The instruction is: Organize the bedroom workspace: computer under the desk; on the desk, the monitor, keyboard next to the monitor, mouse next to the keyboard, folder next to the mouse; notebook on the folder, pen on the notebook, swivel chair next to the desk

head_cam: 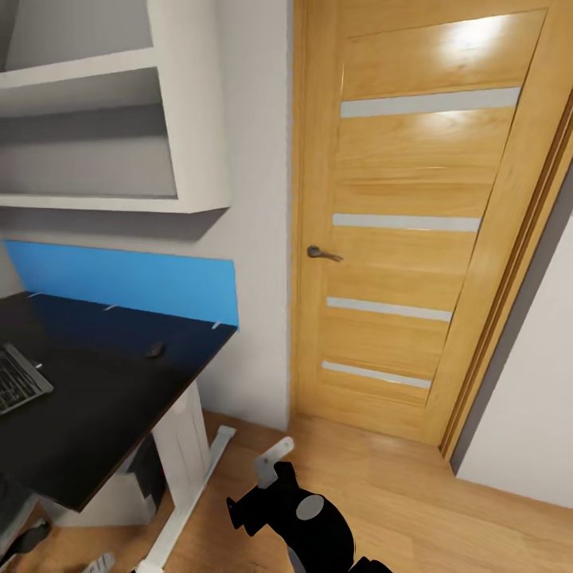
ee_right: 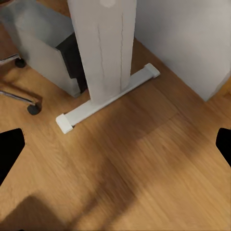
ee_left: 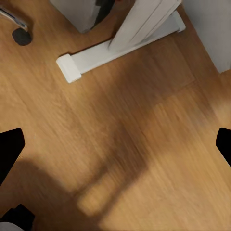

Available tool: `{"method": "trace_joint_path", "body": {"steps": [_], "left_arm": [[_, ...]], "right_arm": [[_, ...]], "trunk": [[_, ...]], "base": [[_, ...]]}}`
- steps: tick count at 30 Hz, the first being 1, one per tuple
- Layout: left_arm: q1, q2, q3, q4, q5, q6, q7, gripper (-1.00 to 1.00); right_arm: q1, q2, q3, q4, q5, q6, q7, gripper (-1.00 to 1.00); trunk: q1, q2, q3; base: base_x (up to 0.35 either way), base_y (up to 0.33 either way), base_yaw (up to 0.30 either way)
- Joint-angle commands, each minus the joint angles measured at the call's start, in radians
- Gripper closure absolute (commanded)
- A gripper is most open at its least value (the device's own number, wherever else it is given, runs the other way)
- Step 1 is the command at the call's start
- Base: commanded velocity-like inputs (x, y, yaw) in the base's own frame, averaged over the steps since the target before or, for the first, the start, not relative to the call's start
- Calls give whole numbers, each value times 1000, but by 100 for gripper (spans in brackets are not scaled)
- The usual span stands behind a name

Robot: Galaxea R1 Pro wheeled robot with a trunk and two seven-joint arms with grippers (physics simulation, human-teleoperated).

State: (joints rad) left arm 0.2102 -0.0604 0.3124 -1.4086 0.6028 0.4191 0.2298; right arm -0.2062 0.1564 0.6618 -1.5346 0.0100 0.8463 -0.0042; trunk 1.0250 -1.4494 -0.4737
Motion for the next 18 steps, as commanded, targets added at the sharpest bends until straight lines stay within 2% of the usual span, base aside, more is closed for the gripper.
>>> {"method": "trace_joint_path", "body": {"steps": [1, 18], "left_arm": [[0, 0, 1, -2, 10, 4, 6, -100], [2, 1, 2, 2, 9, 6, 18, -100]], "right_arm": [[-1, 0, 1, -1, 1, 5, 0, -100], [-1, 0, -3, -1, -3, 6, 0, -100]], "trunk": [[0, -1, -1], [0, -1, -1]], "base": [[0, 0, 275], [0, 0, 275]]}}
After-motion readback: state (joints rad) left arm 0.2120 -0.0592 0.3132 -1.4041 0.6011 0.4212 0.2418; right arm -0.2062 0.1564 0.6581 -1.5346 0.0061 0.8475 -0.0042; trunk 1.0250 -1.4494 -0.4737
